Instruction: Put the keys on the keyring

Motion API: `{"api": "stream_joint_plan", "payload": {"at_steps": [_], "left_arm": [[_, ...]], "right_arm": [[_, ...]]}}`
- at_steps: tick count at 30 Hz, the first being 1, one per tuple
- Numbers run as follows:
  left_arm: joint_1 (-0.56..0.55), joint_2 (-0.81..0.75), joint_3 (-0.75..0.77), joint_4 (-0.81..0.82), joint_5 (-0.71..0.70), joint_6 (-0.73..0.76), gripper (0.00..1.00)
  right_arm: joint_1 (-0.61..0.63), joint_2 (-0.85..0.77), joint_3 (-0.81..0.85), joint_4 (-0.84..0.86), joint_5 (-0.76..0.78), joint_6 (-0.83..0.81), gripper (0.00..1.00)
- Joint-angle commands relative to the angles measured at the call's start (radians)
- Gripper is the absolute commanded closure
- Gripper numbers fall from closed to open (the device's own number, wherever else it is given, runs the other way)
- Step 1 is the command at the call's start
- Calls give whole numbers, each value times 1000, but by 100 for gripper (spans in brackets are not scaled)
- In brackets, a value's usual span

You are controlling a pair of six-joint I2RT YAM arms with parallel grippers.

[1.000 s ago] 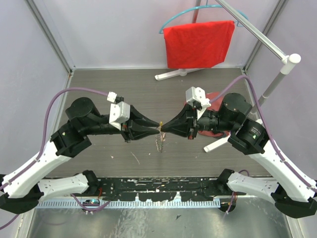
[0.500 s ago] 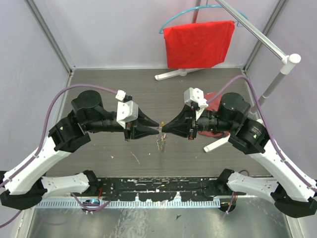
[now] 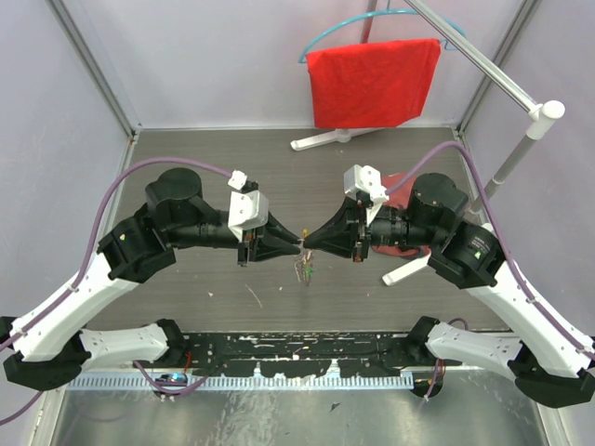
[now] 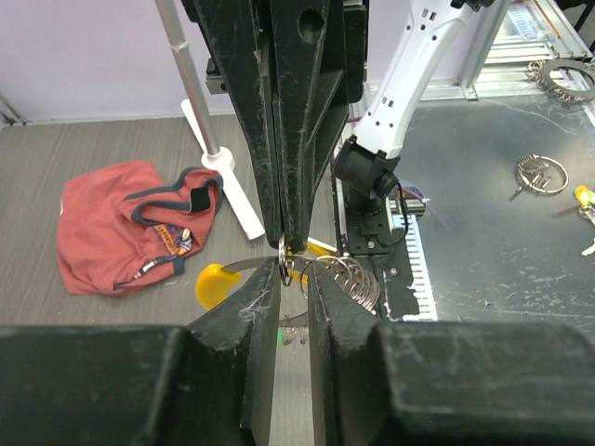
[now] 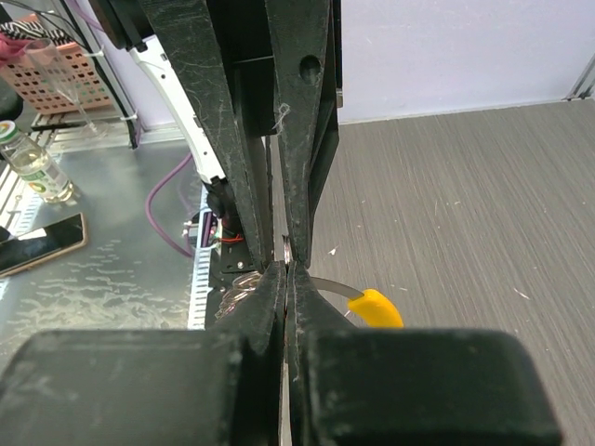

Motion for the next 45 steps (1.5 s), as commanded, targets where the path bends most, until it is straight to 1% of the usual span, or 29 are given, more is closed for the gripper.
{"api": "stream_joint_plan", "payload": {"at_steps": [1,5,6,8,10,11,17,18,19,21,22,23,24,28,34,39,41,45], "left_arm": [[-3,2,35,11,19,-2,75],[-3,2,34,12,18,-3,75],[-3,2,34,12,19,-3,76],[-3,4,35,11,17,-4,84],[-4,5,34,11,17,-4,96],[-4,7,34,9,17,-6,100],[-2,4,32,5,0,-6,100],[-4,1,29,12,-6,-9,100],[-3,-4,20,27,-14,-17,100],[-2,-22,-7,70,-28,-34,100],[-4,-31,-21,92,-37,-44,100],[-3,-40,-33,125,-44,-52,100],[-3,-50,-49,150,-50,-62,100],[-2,-86,-103,245,-66,-94,100],[-3,-125,-162,356,-89,-126,100],[-3,-155,-207,427,-114,-145,100],[-3,-168,-230,468,-127,-157,100],[-3,-187,-266,525,-153,-178,100]], "right_arm": [[2,8,47,13,5,-10,99],[2,11,49,8,4,-14,99],[2,11,49,7,2,-12,99],[2,11,51,8,2,-12,99],[2,8,52,11,0,-12,99],[2,8,53,12,0,-12,99],[2,-1,52,32,14,12,99],[3,-6,48,44,26,22,97],[2,-9,43,53,33,32,90],[2,-19,33,77,52,60,72],[2,-26,28,88,59,76,66],[3,-32,21,105,66,97,61],[3,-36,14,115,74,110,59],[2,-63,-6,141,146,163,57],[2,-71,-25,156,160,227,57],[2,-72,-42,185,221,302,57],[3,-83,-65,224,245,350,57],[3,-110,-132,358,269,472,55]]}}
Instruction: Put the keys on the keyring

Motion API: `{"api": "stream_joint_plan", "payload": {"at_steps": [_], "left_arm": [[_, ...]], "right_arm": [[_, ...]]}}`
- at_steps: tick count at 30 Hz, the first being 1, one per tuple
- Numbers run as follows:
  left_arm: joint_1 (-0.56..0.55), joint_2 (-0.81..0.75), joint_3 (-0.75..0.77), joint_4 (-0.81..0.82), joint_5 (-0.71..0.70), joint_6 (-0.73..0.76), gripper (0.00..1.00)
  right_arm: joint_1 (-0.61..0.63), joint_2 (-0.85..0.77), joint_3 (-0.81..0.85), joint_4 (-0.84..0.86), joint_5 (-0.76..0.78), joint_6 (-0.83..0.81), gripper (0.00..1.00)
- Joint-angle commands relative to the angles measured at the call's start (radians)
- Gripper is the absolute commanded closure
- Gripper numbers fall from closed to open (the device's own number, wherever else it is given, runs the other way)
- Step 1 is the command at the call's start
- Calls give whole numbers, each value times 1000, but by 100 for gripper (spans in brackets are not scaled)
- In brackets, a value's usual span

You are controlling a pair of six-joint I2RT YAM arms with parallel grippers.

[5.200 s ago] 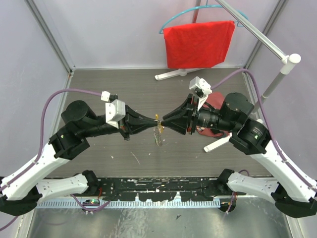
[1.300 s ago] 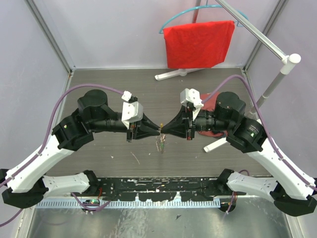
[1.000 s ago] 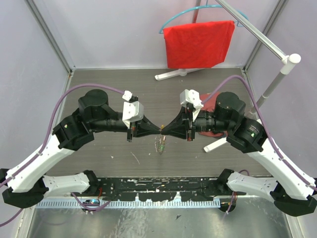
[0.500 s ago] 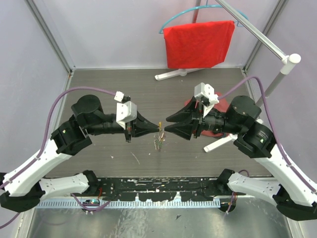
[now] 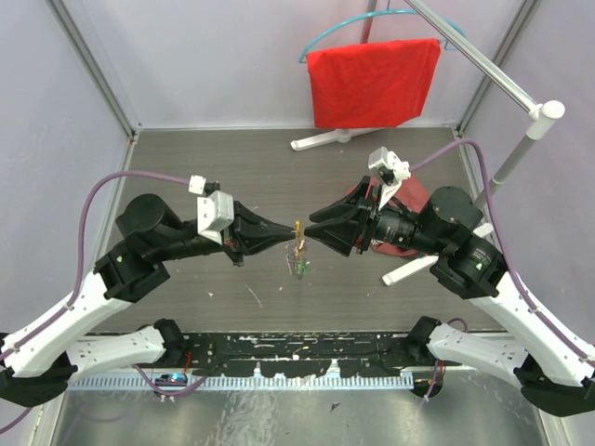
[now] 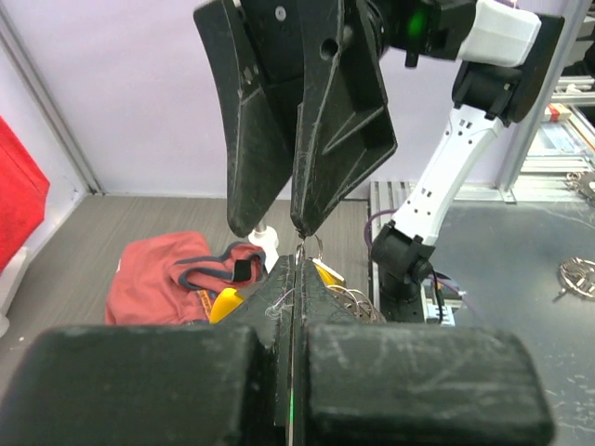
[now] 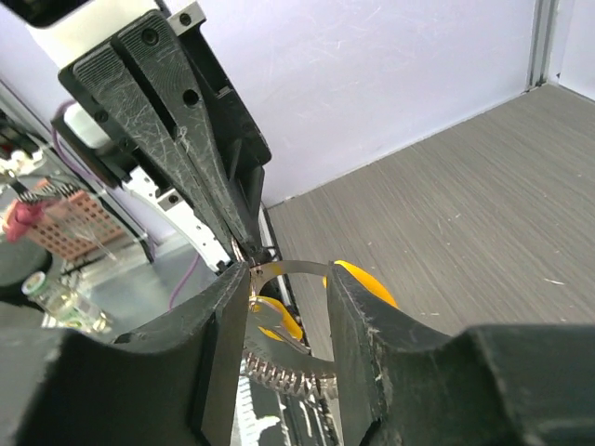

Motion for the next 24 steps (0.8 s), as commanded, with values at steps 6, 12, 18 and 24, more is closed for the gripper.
{"api": "stream_joint_plan", "payload": {"at_steps": [6,12,18,24], "left_arm": [[-3,-38,-38,153,-55,-37,100],[-3,-45,-47,169,-74,-39,100],[-3,-41,-46,188,-79,-43,100],[-2,-38,-46,190,-85,-40,100]], "right_arm": [[0,-47,-52,232,54,187,55],[0,-37,-56,231,16,202,55],[0,-28,-61,221,6,202,55],[0,-17,-64,239,-24,212,59]]}}
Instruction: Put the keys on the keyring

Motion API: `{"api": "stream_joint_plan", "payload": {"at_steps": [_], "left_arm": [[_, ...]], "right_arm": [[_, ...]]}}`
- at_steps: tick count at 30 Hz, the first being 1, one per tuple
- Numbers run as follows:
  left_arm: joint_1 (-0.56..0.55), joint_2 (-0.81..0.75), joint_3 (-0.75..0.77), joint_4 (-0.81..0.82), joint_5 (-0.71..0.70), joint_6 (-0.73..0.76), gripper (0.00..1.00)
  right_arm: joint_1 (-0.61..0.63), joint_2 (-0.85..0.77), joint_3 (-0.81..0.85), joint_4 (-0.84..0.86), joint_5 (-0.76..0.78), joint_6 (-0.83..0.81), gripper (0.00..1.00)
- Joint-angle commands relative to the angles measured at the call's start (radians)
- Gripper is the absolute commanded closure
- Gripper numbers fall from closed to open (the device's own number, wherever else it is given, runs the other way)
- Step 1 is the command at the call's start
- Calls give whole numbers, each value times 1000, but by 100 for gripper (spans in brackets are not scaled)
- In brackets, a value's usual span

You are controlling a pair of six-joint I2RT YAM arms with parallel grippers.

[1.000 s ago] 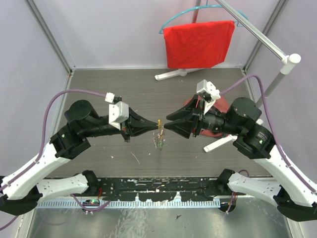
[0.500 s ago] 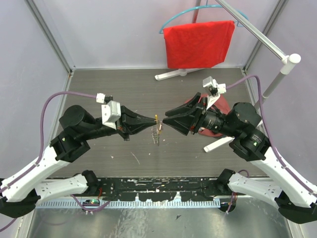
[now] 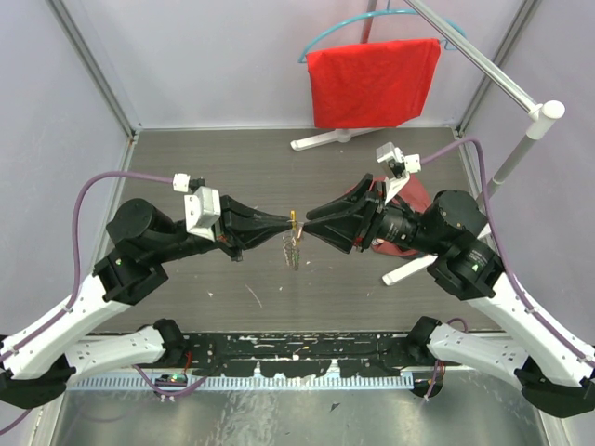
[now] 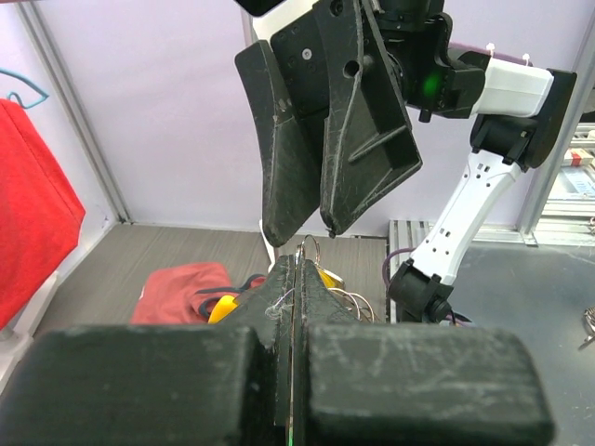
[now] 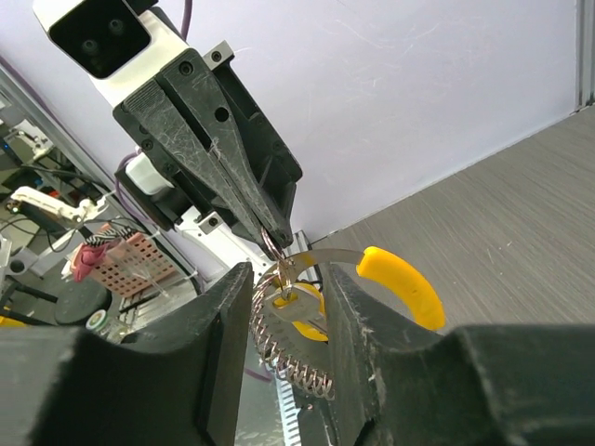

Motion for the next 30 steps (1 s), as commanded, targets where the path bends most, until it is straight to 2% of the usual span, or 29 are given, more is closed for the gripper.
{"api": "stream_joint_plan", "payload": {"at_steps": [1,24,30], "left_arm": [[-2,-9,-7,58,-17,-3,100],[-3,-10,-2,57,-16,0,100],[-3,-7,0,57,-14,2,100]], "right_arm": [[0,5,-1,67,-36,20,60],[0,19,8,40,-23,31,94],[0,26,17,12,-7,29,97]]}}
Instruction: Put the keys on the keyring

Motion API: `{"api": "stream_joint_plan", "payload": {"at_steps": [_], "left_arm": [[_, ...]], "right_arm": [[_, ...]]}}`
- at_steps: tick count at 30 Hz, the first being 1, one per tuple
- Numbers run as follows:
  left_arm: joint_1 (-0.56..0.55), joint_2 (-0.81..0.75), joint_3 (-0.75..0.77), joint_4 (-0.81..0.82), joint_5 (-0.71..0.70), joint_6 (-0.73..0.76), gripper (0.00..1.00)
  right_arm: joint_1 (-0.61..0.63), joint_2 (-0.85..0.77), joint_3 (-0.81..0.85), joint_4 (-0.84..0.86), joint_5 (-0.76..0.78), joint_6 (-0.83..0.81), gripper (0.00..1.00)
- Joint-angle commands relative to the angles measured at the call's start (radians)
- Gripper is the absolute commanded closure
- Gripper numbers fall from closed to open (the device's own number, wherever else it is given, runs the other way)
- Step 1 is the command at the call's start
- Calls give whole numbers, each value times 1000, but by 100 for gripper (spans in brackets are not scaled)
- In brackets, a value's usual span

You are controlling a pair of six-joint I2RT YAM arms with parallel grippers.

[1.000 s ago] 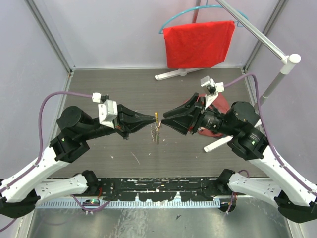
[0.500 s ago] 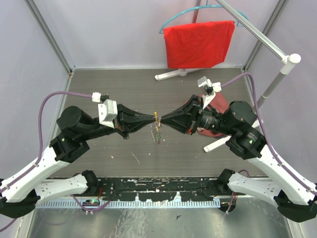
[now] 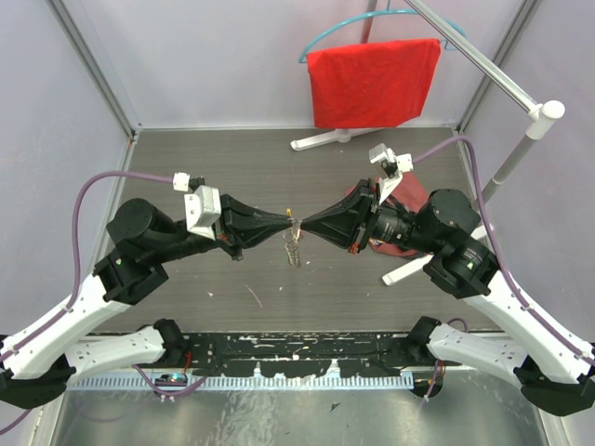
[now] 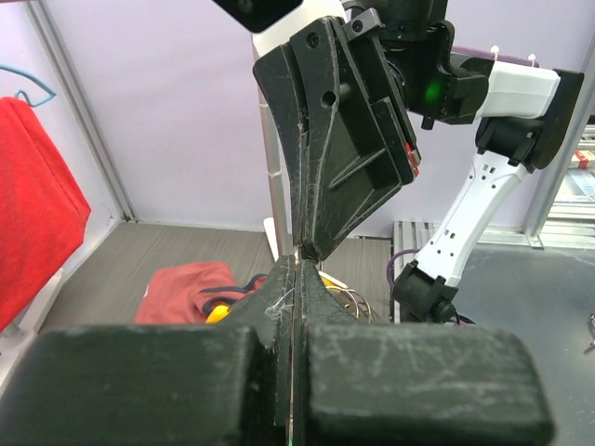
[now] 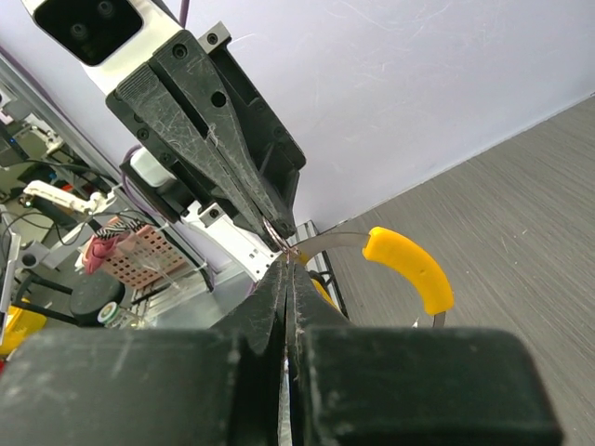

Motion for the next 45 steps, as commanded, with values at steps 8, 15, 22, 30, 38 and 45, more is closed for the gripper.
{"api": "stream_joint_plan", "payload": {"at_steps": [8,15,22,30,38,45], "left_arm": [[-3,-7,1,59,-2,2,100],[-2,-6,1,57,-3,5,100],[-3,-9,0,54,-4,5,100],[-3,-7,3,49,11,-3,100],[-3,8,11,96,68,-64,100],[-2,21,13,111,102,-89,100]], "right_arm": [[0,36,40,-5,-17,7,98],[1,39,41,-16,-6,-10,78],[0,18,85,-94,67,-88,64],[0,-31,87,-41,37,-220,58],[1,-32,66,13,-85,-387,60],[1,-16,58,62,-145,-402,65]]}}
